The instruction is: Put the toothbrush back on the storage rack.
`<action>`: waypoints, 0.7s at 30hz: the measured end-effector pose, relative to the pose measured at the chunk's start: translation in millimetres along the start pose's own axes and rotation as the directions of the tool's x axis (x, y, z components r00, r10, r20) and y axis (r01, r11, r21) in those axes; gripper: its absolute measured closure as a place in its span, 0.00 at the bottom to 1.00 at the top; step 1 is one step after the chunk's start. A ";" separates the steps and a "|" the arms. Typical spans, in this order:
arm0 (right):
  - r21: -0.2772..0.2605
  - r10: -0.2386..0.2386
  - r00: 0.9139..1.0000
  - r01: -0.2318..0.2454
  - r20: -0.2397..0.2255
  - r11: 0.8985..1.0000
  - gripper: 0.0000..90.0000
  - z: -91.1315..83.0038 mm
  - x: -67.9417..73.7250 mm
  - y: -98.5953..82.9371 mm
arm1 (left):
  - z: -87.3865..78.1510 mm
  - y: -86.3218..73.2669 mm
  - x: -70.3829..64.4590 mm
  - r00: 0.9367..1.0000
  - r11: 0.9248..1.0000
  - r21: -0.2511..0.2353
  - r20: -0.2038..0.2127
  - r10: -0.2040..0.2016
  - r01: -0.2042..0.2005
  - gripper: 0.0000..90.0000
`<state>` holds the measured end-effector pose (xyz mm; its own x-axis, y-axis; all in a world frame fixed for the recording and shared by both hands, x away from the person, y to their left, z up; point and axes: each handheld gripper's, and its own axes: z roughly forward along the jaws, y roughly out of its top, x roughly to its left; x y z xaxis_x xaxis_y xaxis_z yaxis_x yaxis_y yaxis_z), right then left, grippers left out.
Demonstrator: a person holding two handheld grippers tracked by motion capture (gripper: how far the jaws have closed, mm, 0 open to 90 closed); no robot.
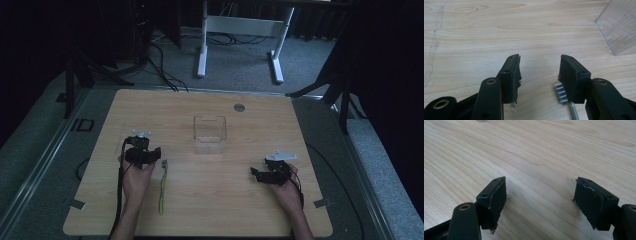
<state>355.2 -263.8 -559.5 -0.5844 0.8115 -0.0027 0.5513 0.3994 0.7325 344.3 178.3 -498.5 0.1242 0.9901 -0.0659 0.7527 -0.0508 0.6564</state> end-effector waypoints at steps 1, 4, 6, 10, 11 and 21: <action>0.000 0.000 1.000 0.000 0.000 1.000 0.29 0.0 0.0 0.0 | -1.5 0.0 -1.0 1.000 1.000 0.004 0.003 0.003 -0.003 0.57; 0.000 0.000 1.000 0.000 0.000 1.000 0.29 0.0 0.0 0.0 | -3.1 0.0 -3.0 1.000 1.000 0.005 0.002 0.002 -0.002 0.57; 0.000 0.001 1.000 -0.001 0.000 1.000 0.29 0.0 0.1 0.0 | -5.9 0.0 -5.9 1.000 1.000 0.001 0.006 -0.001 0.001 0.58; 0.000 0.001 1.000 -0.001 0.000 1.000 0.29 0.0 0.0 0.0 | -9.3 0.3 -10.6 1.000 1.000 0.010 0.005 0.004 -0.004 0.58; 0.000 0.001 1.000 -0.001 0.000 1.000 0.29 0.0 0.0 0.0 | -10.0 0.3 -11.7 1.000 1.000 0.013 0.004 0.007 -0.007 0.58; 0.000 0.001 1.000 -0.001 0.000 1.000 0.29 0.0 0.0 0.0 | -16.2 0.2 -20.8 1.000 1.000 0.030 0.010 0.006 -0.006 0.61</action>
<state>355.2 -263.8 -559.5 -0.5838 0.8119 -0.0022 0.5516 0.3987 0.7327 331.4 159.8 -484.8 0.1353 0.9884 -0.0694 0.7711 -0.0611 0.6338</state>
